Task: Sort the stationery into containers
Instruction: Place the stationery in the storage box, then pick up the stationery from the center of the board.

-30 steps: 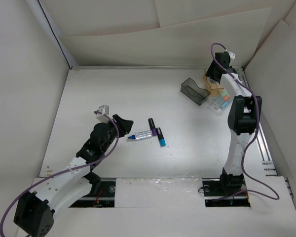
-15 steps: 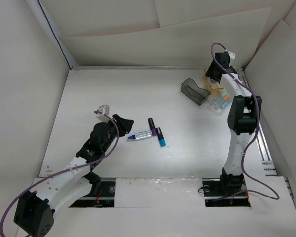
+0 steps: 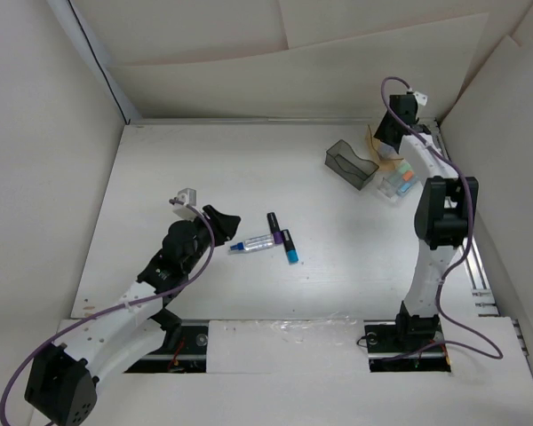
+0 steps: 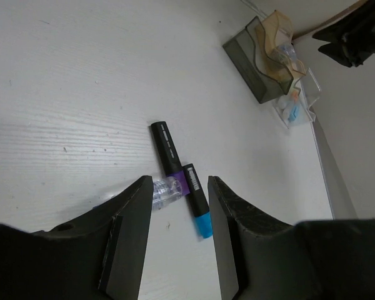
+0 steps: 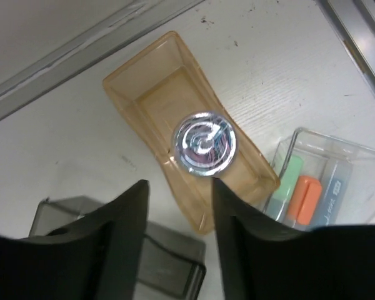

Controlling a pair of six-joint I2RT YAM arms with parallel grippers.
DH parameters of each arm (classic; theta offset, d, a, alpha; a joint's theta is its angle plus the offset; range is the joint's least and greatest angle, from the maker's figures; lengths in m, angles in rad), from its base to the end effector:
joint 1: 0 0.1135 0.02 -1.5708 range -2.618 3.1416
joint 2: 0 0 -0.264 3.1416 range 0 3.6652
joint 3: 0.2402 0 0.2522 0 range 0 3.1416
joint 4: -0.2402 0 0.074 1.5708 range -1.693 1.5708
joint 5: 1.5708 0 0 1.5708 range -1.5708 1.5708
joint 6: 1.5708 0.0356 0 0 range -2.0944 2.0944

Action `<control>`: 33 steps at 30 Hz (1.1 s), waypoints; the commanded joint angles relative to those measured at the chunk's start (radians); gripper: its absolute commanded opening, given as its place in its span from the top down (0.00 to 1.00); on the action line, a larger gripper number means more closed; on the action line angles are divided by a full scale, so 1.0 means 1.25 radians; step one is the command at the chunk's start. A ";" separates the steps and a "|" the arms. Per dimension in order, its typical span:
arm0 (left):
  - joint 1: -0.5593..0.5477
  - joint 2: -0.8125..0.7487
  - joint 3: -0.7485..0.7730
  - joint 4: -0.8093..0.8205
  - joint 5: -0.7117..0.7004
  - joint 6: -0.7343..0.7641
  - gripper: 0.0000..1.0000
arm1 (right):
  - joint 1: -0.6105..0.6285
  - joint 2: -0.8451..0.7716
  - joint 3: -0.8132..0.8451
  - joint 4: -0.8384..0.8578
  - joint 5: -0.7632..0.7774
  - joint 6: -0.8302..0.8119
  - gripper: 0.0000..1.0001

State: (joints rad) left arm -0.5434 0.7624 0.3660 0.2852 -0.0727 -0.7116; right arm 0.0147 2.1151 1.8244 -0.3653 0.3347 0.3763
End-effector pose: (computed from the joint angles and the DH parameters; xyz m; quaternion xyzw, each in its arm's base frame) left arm 0.1614 -0.0945 0.2444 -0.0867 0.7401 -0.3693 0.5553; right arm 0.4940 -0.0044 0.2610 0.2314 0.8570 -0.0620 0.4562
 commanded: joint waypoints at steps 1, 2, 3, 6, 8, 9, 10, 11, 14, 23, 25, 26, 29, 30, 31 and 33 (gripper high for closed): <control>-0.003 -0.025 0.013 0.004 -0.019 -0.001 0.63 | 0.046 -0.159 -0.064 0.077 0.006 -0.005 0.54; -0.003 -0.025 0.013 -0.003 -0.019 -0.001 0.63 | 0.080 -0.185 -0.092 0.091 -0.009 -0.016 0.60; -0.003 -0.034 0.013 -0.004 -0.019 -0.001 0.63 | 0.100 -0.209 -0.152 0.104 -0.027 -0.026 0.67; -0.003 -0.042 0.013 -0.024 -0.027 -0.021 0.63 | 0.188 -0.293 -0.237 0.152 -0.127 -0.070 0.87; -0.003 -0.062 0.013 -0.043 -0.038 -0.028 0.64 | 0.249 -0.340 -0.307 0.161 -0.110 -0.112 1.00; -0.003 -0.070 0.013 -0.051 -0.050 -0.028 0.67 | 0.312 -0.351 -0.323 0.161 -0.090 -0.119 1.00; -0.003 -0.082 0.013 -0.051 -0.060 -0.028 0.70 | 0.338 -0.363 -0.354 0.161 -0.097 -0.128 1.00; -0.003 -0.090 0.013 -0.060 -0.060 -0.036 0.71 | 0.364 -0.386 -0.367 0.161 -0.119 -0.149 1.00; -0.003 -0.108 0.013 -0.077 -0.069 -0.043 0.78 | 0.463 -0.440 -0.431 0.161 -0.223 -0.178 1.00; -0.003 -0.144 0.047 -0.163 -0.126 -0.072 0.79 | 0.626 -0.431 -0.475 0.095 -0.379 -0.236 0.35; -0.003 -0.170 0.062 -0.208 -0.147 -0.088 0.69 | 0.643 -0.373 -0.422 0.049 -0.379 -0.264 0.26; -0.003 -0.180 0.070 -0.218 -0.164 -0.096 0.65 | 0.652 -0.357 -0.406 0.019 -0.387 -0.273 0.24; -0.003 -0.224 0.080 -0.260 -0.180 -0.106 0.47 | 0.688 -0.314 -0.378 0.011 -0.387 -0.290 0.24; -0.003 -0.233 0.088 -0.270 -0.187 -0.106 0.42 | 0.695 -0.307 -0.378 0.011 -0.403 -0.297 0.24; -0.003 -0.242 0.088 -0.283 -0.198 -0.113 0.38 | 0.695 -0.299 -0.369 0.020 -0.403 -0.297 0.24; -0.003 -0.261 0.105 -0.322 -0.220 -0.113 0.32 | 0.695 -0.276 -0.369 0.027 -0.415 -0.305 0.24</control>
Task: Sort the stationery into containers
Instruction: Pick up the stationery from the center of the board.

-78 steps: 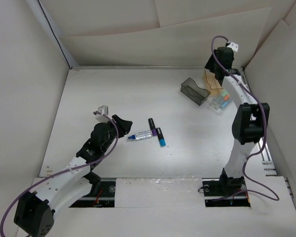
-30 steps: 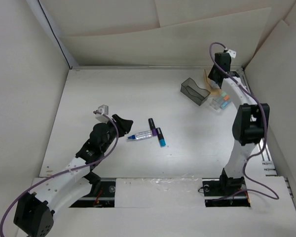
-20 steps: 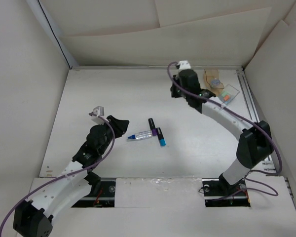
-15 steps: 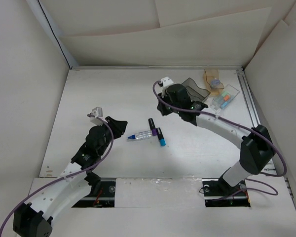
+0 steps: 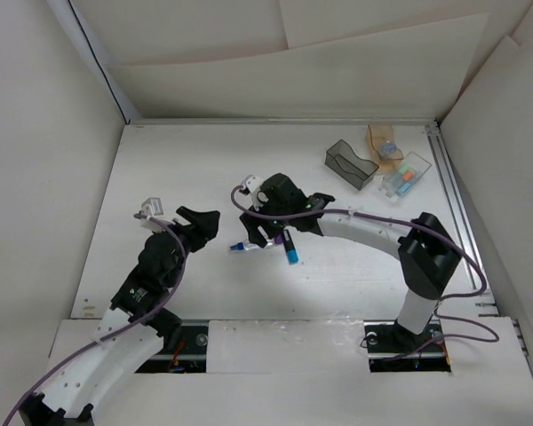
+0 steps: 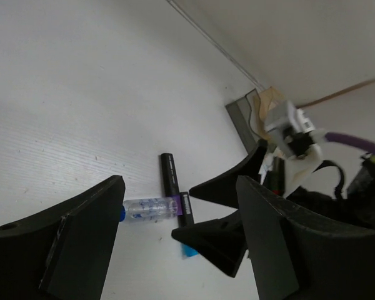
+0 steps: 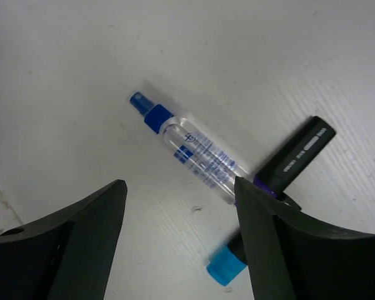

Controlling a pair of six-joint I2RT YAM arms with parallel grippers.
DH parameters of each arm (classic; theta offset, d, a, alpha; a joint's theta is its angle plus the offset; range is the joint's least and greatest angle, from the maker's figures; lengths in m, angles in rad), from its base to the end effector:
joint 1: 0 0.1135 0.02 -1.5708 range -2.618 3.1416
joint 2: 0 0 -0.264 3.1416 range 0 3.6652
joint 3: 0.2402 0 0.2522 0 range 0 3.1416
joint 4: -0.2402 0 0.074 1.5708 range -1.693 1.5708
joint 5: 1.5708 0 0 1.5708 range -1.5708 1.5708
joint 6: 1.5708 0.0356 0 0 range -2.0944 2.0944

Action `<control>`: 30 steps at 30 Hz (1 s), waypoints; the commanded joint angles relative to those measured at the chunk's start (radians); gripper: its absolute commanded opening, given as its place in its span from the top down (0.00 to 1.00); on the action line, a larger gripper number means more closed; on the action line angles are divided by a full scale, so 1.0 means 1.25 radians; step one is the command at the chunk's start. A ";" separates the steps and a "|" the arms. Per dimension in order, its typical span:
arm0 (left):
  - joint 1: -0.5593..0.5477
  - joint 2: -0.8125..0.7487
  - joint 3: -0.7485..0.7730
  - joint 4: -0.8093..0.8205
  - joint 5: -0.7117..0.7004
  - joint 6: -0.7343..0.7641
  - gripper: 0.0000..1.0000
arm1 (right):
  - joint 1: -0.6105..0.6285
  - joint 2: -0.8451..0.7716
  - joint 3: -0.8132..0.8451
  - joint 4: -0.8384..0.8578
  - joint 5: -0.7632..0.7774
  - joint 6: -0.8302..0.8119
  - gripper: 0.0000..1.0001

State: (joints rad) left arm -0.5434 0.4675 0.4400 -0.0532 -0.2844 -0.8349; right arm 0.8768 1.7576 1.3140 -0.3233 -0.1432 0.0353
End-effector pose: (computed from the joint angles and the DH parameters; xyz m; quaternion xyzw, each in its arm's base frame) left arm 0.1239 -0.0631 0.2770 -0.2007 0.7060 -0.3464 0.5842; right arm 0.2485 0.3066 0.2462 -0.4005 0.8265 0.2310 0.3213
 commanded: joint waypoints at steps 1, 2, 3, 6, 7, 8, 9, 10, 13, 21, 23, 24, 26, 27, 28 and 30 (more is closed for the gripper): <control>-0.003 -0.025 0.046 -0.064 -0.061 -0.014 0.30 | 0.005 0.019 0.048 -0.006 -0.047 -0.032 0.24; -0.003 -0.045 0.053 -0.087 -0.069 -0.022 0.32 | 0.005 0.037 0.048 -0.006 -0.055 -0.032 0.24; -0.003 -0.054 0.053 -0.098 -0.079 -0.022 0.36 | 0.005 0.047 0.048 -0.006 -0.063 -0.040 0.24; -0.003 -0.088 0.077 -0.125 -0.107 -0.029 0.37 | 0.005 0.085 0.056 -0.006 -0.096 -0.041 0.27; -0.003 -0.095 0.086 -0.126 -0.100 -0.029 0.37 | 0.005 0.093 0.056 -0.006 -0.104 -0.041 0.27; -0.003 -0.095 0.096 -0.126 -0.100 -0.021 0.37 | 0.014 0.103 0.065 -0.006 -0.104 -0.041 0.27; -0.003 -0.105 0.106 -0.135 -0.100 -0.021 0.37 | 0.014 0.111 0.074 -0.006 -0.104 -0.048 0.27; -0.003 -0.105 0.125 -0.144 -0.100 -0.012 0.37 | 0.025 0.125 0.074 -0.015 -0.092 -0.048 0.27; -0.003 -0.113 0.136 -0.144 -0.116 0.006 0.37 | 0.034 0.157 0.091 -0.015 -0.067 -0.048 0.28; -0.003 -0.105 0.112 -0.111 -0.082 0.006 0.41 | 0.041 0.199 0.116 -0.008 -0.040 -0.048 0.41; -0.003 -0.113 0.112 -0.104 -0.082 0.006 0.41 | 0.041 0.208 0.116 -0.008 -0.040 -0.048 0.41; -0.003 -0.113 0.112 -0.103 -0.082 0.014 0.41 | 0.041 0.208 0.116 -0.008 -0.033 -0.048 0.41; -0.003 -0.113 0.112 -0.103 -0.082 0.014 0.41 | 0.041 0.215 0.116 -0.008 -0.033 -0.048 0.41; -0.003 -0.113 0.112 -0.103 -0.074 0.014 0.41 | 0.041 0.215 0.116 -0.008 -0.033 -0.039 0.41; -0.003 -0.105 0.112 -0.103 -0.074 0.014 0.41 | 0.041 0.215 0.106 0.003 -0.033 -0.039 0.42; -0.003 -0.105 0.112 -0.096 -0.074 0.014 0.41 | 0.041 0.215 0.096 0.013 -0.033 -0.031 0.50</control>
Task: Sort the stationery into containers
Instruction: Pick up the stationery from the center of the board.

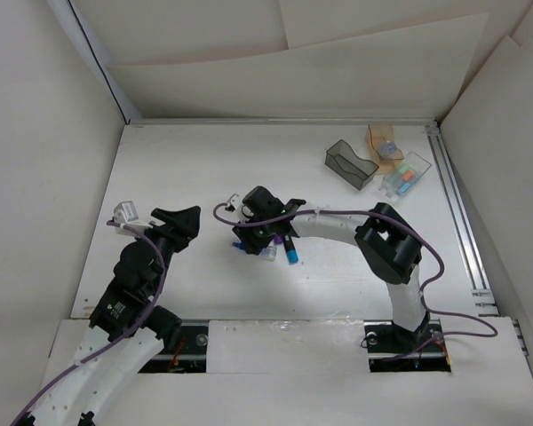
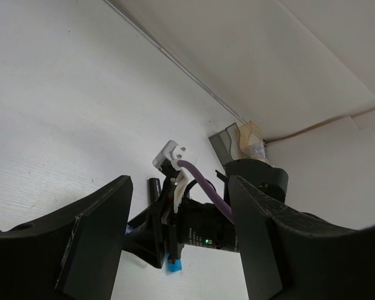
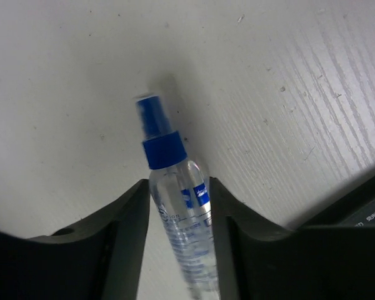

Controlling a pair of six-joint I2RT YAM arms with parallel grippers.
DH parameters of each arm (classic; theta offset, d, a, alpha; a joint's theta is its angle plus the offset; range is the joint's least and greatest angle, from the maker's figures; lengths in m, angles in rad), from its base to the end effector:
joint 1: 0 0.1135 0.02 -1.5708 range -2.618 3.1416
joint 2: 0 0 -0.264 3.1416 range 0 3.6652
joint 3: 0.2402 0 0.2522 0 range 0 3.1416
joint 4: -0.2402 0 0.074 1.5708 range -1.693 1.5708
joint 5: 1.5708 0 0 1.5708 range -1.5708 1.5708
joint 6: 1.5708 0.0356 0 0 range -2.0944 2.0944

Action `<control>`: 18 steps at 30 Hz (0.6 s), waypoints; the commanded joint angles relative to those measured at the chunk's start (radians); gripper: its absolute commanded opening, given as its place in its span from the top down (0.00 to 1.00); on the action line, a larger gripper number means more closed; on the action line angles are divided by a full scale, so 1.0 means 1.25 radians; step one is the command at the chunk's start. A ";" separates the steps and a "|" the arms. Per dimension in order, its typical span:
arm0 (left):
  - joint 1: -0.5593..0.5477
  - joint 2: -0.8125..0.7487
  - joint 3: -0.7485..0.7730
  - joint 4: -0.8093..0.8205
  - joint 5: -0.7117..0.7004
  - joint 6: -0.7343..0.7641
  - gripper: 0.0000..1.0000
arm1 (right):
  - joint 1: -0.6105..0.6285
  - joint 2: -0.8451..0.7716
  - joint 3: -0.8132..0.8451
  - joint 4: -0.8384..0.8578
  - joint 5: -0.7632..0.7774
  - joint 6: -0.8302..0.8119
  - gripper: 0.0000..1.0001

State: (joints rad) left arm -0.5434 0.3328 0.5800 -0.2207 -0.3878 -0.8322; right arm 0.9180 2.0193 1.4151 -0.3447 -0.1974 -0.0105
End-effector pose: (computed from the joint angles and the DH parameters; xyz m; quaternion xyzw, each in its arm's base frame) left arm 0.0928 -0.0403 0.3207 -0.2351 0.6576 -0.3424 0.6285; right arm 0.2578 0.3487 0.1731 -0.4512 0.8336 0.2178 0.2325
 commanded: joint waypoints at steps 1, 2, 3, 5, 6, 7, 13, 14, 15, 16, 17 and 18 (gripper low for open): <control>-0.003 0.002 0.000 0.038 0.008 0.019 0.41 | 0.008 0.006 0.006 0.039 0.003 0.006 0.58; -0.003 0.002 0.000 0.038 0.008 0.019 0.41 | 0.008 0.006 0.006 0.039 0.003 0.013 0.62; -0.003 0.002 -0.007 0.045 0.008 0.019 0.41 | 0.008 0.006 -0.004 0.051 0.003 0.013 0.66; -0.003 0.010 -0.008 0.055 0.016 0.019 0.41 | 0.008 -0.011 -0.012 0.062 -0.021 0.021 0.74; -0.003 0.010 -0.008 0.055 0.016 0.019 0.41 | 0.008 -0.012 -0.012 0.069 -0.021 0.028 0.77; -0.003 0.017 -0.008 0.055 0.016 0.019 0.41 | 0.008 -0.020 -0.012 0.070 -0.032 0.028 0.81; -0.003 0.025 -0.023 0.062 0.023 0.026 0.41 | 0.008 -0.063 -0.004 0.087 -0.040 0.045 0.95; -0.003 0.025 -0.023 0.070 0.023 0.026 0.41 | 0.008 -0.079 -0.004 0.094 -0.040 0.052 0.97; -0.003 0.025 -0.023 0.070 0.023 0.026 0.41 | 0.008 -0.090 -0.004 0.094 -0.048 0.053 0.98; -0.003 0.025 -0.023 0.070 0.023 0.026 0.41 | 0.001 -0.100 -0.004 0.104 -0.048 0.060 0.98; -0.003 0.025 -0.023 0.070 0.023 0.026 0.41 | -0.008 -0.123 -0.004 0.104 -0.056 0.060 0.98; -0.003 0.025 -0.032 0.077 0.023 0.026 0.41 | -0.008 -0.135 -0.012 0.104 -0.056 0.067 0.98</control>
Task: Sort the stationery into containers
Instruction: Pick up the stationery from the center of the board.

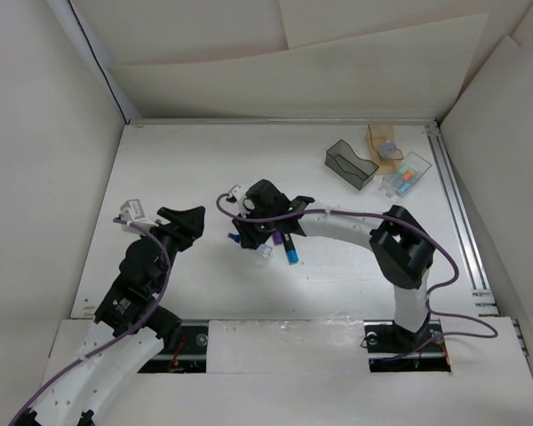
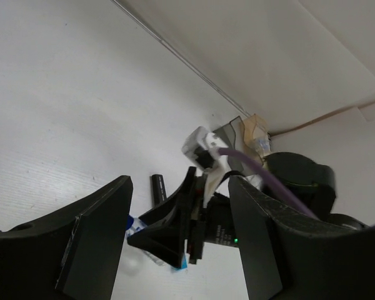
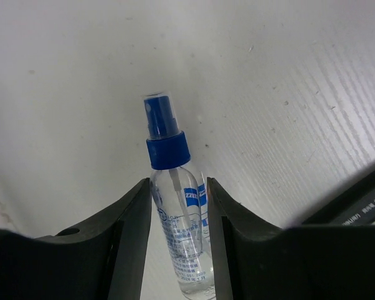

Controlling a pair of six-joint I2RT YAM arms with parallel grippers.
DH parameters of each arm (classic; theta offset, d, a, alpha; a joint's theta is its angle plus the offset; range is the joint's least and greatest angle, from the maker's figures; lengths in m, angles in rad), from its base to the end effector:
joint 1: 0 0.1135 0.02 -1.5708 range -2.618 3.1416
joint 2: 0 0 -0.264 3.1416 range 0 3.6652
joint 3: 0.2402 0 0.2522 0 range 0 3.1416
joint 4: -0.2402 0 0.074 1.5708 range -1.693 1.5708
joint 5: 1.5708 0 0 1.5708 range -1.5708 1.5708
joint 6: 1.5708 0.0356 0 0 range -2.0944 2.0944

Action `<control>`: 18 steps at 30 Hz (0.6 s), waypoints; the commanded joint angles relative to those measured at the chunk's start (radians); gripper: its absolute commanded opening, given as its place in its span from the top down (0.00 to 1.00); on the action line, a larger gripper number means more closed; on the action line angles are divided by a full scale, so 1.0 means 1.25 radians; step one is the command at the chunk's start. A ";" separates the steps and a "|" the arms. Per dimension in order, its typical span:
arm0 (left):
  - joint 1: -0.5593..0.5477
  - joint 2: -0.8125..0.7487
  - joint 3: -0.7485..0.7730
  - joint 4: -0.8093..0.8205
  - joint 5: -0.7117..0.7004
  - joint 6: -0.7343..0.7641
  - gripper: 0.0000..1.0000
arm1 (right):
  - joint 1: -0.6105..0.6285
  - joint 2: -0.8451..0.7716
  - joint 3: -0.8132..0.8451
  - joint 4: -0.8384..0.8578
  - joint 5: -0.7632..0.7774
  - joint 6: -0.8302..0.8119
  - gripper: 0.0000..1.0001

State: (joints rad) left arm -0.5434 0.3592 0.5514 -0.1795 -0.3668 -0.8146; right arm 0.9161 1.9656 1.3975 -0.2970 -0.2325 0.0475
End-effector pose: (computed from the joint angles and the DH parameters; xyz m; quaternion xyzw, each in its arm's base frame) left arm 0.1000 -0.0455 0.3133 -0.2220 0.6669 -0.3397 0.6249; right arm 0.2558 0.3467 0.1933 -0.4285 0.8287 0.2555 0.2537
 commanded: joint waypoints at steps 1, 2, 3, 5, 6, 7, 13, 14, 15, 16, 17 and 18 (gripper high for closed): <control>-0.003 0.004 -0.009 0.044 0.014 0.012 0.41 | -0.025 -0.103 0.002 0.073 -0.028 0.021 0.98; -0.003 0.004 -0.016 0.053 0.022 0.012 0.41 | -0.035 -0.114 0.002 0.073 -0.020 0.021 0.98; -0.003 0.011 -0.017 0.053 0.022 0.012 0.41 | -0.047 -0.138 0.012 0.073 -0.020 0.028 0.98; -0.003 0.021 -0.032 0.080 0.051 0.012 0.41 | -0.097 -0.159 0.022 0.073 -0.001 0.037 0.98; -0.003 0.028 -0.032 0.092 0.065 0.020 0.41 | -0.119 -0.167 0.038 0.073 -0.001 0.037 0.98; -0.003 0.051 -0.042 0.116 0.079 0.020 0.41 | -0.141 -0.175 0.048 0.073 0.018 0.048 0.98; -0.003 0.202 -0.083 0.220 0.199 0.027 0.42 | -0.379 -0.175 0.175 0.055 0.107 0.080 0.98; -0.003 0.218 -0.093 0.250 0.211 0.027 0.42 | -0.407 -0.152 0.195 0.047 0.126 0.102 0.98; -0.003 0.232 -0.093 0.266 0.236 0.027 0.44 | -0.464 -0.142 0.214 0.032 0.155 0.109 0.98; -0.003 0.245 -0.102 0.280 0.236 0.034 0.44 | -0.490 -0.132 0.247 0.031 0.177 0.120 0.98; -0.003 0.270 -0.102 0.293 0.247 0.034 0.46 | -0.519 -0.122 0.264 0.024 0.193 0.130 0.98; -0.003 0.282 -0.110 0.313 0.247 0.034 0.48 | -0.546 -0.099 0.280 0.014 0.207 0.153 0.98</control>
State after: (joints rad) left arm -0.5434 0.6903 0.4297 0.0715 -0.1242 -0.7929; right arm 0.2989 1.8118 1.6665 -0.2707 -0.0750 0.1684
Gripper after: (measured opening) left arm 0.529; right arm 0.430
